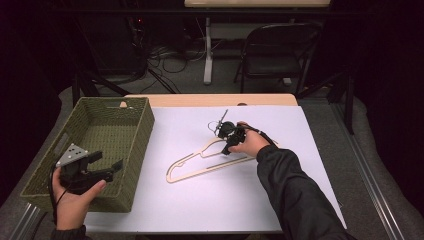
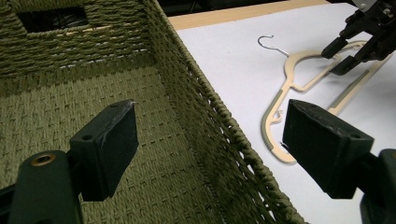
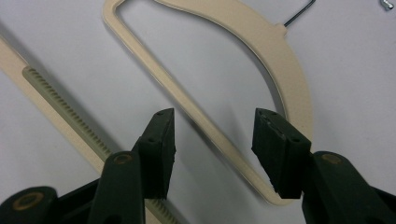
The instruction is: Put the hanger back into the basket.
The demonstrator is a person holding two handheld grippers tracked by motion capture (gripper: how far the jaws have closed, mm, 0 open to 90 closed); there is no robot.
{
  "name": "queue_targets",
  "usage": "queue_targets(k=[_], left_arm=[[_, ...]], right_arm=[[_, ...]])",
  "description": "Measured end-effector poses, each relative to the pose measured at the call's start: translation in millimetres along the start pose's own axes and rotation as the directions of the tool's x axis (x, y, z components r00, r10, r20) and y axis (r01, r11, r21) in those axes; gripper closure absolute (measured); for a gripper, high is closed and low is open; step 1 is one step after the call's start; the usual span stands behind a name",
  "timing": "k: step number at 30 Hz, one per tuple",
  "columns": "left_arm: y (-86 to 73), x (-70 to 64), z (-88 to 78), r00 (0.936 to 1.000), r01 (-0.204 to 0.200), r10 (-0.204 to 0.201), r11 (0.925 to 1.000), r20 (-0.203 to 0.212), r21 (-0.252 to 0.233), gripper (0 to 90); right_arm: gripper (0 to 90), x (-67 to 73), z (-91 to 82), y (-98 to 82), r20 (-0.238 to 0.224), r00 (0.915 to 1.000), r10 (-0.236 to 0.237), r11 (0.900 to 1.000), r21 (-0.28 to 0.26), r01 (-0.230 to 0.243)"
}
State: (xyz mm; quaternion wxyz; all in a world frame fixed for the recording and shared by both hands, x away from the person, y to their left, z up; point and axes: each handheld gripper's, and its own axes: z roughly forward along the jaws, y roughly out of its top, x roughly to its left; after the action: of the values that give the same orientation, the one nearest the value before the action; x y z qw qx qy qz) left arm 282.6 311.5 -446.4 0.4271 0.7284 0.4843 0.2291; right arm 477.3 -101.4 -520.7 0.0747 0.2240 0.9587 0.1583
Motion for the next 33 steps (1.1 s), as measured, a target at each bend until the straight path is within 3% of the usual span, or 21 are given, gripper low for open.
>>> queue_targets(k=[5,7,9,13,21,23,24,25,27,31,32,33], left_arm=[[-2.2,0.4,-3.6,1.0000,0.005,-0.005,1.0000,-0.007,-0.001,18.0],[-3.0,0.7,-4.9,0.9999,0.006,-0.006,1.0000,-0.011,0.000,18.0],[-3.4,0.9,-5.3,0.9999,0.007,-0.007,1.0000,-0.012,-0.001,18.0],[-5.2,1.8,-7.9,0.9998,0.011,-0.011,0.9999,-0.017,0.001,18.0],[-6.4,2.6,-10.3,0.9996,0.020,-0.020,0.9998,-0.019,-0.004,18.0],[-6.3,2.5,-10.2,0.9996,0.019,-0.019,0.9998,-0.021,-0.003,18.0],[-6.2,2.2,-10.0,0.9996,0.019,-0.019,0.9998,-0.021,-0.003,18.1],[-6.2,2.0,-9.7,0.9996,0.019,-0.019,0.9998,-0.020,-0.004,18.1],[-6.0,1.8,-9.2,0.9996,0.018,-0.018,0.9998,-0.021,-0.003,18.5],[-5.5,2.1,-8.6,0.9997,0.016,-0.016,0.9999,-0.021,-0.002,18.5],[-5.4,2.2,-8.5,0.9996,0.016,-0.016,0.9999,-0.022,-0.002,18.5],[-5.3,2.3,-8.5,0.9996,0.016,-0.017,0.9999,-0.022,-0.003,18.5]], right_arm=[[47.8,-3.2,3.6,0.7,-0.031,0.9994,0.014,1.000,0.024,-0.014],[47.4,-2.7,8.0,0.2,-0.039,0.9991,0.016,1.000,0.010,-0.016],[47.4,-2.9,8.1,0.9,-0.043,0.9990,0.014,0.999,0.035,-0.013],[48.5,-2.4,10.8,1.0,-0.039,0.9991,0.015,0.999,0.038,-0.013],[51.9,-2.7,11.3,0.7,-0.073,0.9971,0.020,0.999,0.035,-0.017],[51.8,-1.7,10.4,2.5,-0.065,0.9978,0.007,0.998,0.068,-0.003],[52.1,0.0,14.0,2.0,-0.057,0.9984,0.006,1.000,0.025,-0.005],[52.7,0.0,10.1,5.0,-0.055,0.9984,-0.012,0.996,0.086,0.017],[56.1,1.9,11.5,5.8,-0.052,0.9985,-0.019,0.997,0.071,0.023],[65.8,3.8,8.8,6.9,-0.043,0.9985,-0.033,0.992,0.118,0.038],[67.2,4.1,10.3,5.2,-0.050,0.9982,-0.034,0.995,0.097,0.039],[68.1,3.8,8.5,5.5,-0.069,0.9966,-0.044,0.990,0.129,0.053]])
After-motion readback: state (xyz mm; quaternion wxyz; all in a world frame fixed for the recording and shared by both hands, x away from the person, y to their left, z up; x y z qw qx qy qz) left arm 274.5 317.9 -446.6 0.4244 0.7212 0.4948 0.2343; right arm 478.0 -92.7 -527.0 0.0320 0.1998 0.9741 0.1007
